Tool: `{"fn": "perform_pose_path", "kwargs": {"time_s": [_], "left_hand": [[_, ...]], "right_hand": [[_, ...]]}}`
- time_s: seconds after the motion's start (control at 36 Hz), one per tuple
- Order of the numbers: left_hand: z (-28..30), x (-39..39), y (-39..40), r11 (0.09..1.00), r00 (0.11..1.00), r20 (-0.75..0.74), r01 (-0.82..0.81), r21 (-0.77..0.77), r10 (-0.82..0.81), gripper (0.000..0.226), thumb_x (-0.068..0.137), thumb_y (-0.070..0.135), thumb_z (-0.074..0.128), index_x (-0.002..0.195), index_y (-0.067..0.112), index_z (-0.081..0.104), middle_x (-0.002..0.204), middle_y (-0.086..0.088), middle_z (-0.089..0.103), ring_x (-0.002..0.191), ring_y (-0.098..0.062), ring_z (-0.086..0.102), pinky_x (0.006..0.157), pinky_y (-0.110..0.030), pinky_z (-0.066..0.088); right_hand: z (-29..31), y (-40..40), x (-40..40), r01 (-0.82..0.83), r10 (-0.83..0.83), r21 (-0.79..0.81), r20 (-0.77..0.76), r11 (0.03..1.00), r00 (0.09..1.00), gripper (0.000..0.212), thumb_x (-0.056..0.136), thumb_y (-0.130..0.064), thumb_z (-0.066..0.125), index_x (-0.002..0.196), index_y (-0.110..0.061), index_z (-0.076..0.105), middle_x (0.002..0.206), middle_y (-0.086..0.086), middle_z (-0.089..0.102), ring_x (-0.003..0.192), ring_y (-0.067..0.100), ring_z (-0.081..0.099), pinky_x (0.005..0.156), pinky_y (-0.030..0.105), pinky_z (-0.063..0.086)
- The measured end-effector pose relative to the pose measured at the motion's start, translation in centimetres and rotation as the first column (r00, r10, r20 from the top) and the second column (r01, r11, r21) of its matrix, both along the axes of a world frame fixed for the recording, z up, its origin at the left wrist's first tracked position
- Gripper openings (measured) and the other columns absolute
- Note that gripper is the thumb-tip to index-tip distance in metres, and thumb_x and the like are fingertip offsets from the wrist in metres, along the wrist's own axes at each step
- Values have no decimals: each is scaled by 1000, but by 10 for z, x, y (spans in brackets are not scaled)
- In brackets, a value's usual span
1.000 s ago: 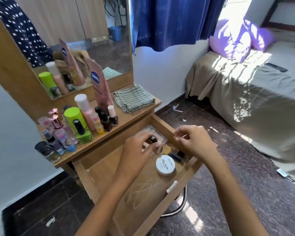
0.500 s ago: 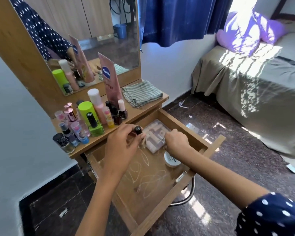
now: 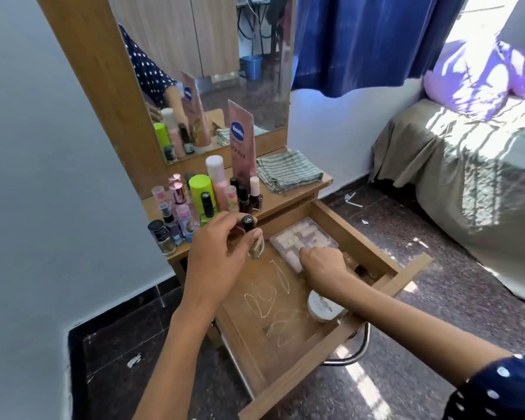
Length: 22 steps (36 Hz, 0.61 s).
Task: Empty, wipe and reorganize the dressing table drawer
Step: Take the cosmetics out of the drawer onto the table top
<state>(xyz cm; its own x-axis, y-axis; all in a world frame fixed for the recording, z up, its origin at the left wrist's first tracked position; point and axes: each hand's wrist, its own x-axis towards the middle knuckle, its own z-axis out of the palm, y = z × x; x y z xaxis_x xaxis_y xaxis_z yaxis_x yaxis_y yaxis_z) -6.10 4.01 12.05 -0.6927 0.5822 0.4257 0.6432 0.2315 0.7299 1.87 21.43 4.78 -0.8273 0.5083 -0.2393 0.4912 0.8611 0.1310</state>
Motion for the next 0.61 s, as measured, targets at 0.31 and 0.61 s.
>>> {"fn": "perform_pose_path", "kwargs": {"time_s": [0.31,0.61], "left_hand": [[21,-6,-40,990,991,-9,-134,38,134,23,83,29,68,104,21,69,97,14,65,94,4,57,77,-9,47],[52,-33,-87,942,954,-7,-296,161,301,15,83,26,68,98,28,66,90,18,65,84,3,61,65,-7,46]], "right_hand": [[12,-17,1,-44,-102,-583,-215,811,971,32,91,-26,62,119,-21,48,109,2,61,94,15,58,78,26,48],[30,-30,-18,-94,-551,-853,244,-514,798,33,66,-16,82,95,-3,70,86,21,71,79,30,73,70,36,61]]}}
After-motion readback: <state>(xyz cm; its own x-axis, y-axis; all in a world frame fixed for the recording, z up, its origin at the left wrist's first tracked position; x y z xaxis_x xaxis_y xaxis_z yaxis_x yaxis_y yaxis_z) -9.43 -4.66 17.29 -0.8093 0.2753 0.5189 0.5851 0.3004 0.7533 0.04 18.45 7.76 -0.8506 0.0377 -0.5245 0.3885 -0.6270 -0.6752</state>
